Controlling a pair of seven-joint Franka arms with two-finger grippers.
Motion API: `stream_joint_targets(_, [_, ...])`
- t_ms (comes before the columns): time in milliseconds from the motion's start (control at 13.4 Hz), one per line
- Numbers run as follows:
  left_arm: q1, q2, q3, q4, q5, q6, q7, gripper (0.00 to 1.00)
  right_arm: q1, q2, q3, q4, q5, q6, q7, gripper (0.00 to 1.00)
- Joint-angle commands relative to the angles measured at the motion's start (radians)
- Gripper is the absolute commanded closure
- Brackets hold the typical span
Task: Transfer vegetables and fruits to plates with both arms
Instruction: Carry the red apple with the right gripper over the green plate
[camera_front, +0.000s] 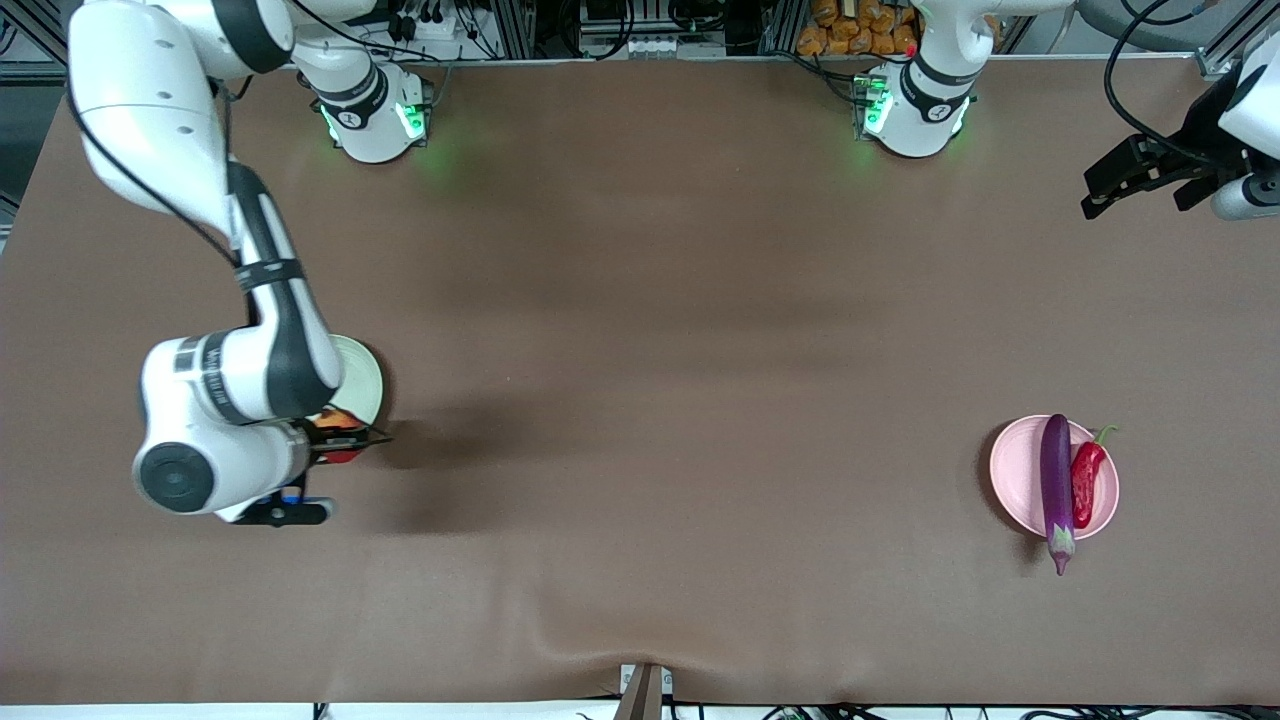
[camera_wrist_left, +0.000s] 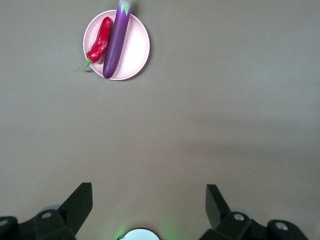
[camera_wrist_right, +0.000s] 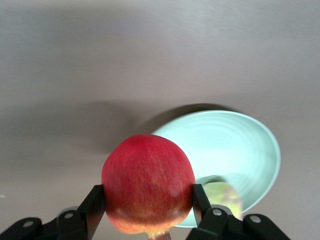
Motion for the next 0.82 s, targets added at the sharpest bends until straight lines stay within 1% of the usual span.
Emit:
stream_joint_targets(0, [0.001,-0.005,-0.003,0.013,0.007,-0.017,0.004,0.00,-0.025,-0.012,0.020,-0.035,-0.030,-0.001,-0.017,1.00])
stream_joint_targets(149, [-0.001,-0.004,-0.001,0.015,0.007,-0.017,0.006,0.00,-0.052,-0.017,0.022,-0.101,-0.030,0.033,-0.037,1.00])
stream_joint_targets(224, [-0.001,-0.004,-0.003,0.015,0.007,-0.017,0.004,0.00,-0.074,-0.020,0.028,-0.133,-0.017,0.036,-0.058,1.00])
stream_joint_targets(448, [-0.001,-0.007,-0.003,0.015,0.006,-0.017,0.004,0.00,-0.088,-0.018,0.028,-0.176,-0.013,0.043,-0.063,1.00])
stream_joint_targets(523, [-0.002,-0.007,-0.004,0.013,0.006,-0.017,0.004,0.00,-0.088,-0.018,0.030,-0.177,-0.009,0.043,-0.063,0.52])
stream_joint_targets(598, [-0.001,-0.007,-0.004,0.013,0.007,-0.019,0.009,0.00,-0.089,-0.017,0.030,-0.172,0.009,0.043,-0.062,0.01])
stream_joint_targets(747, [0.001,-0.014,-0.003,0.010,0.007,-0.019,0.012,0.00,-0.091,-0.022,0.030,-0.158,0.077,0.034,-0.062,0.00])
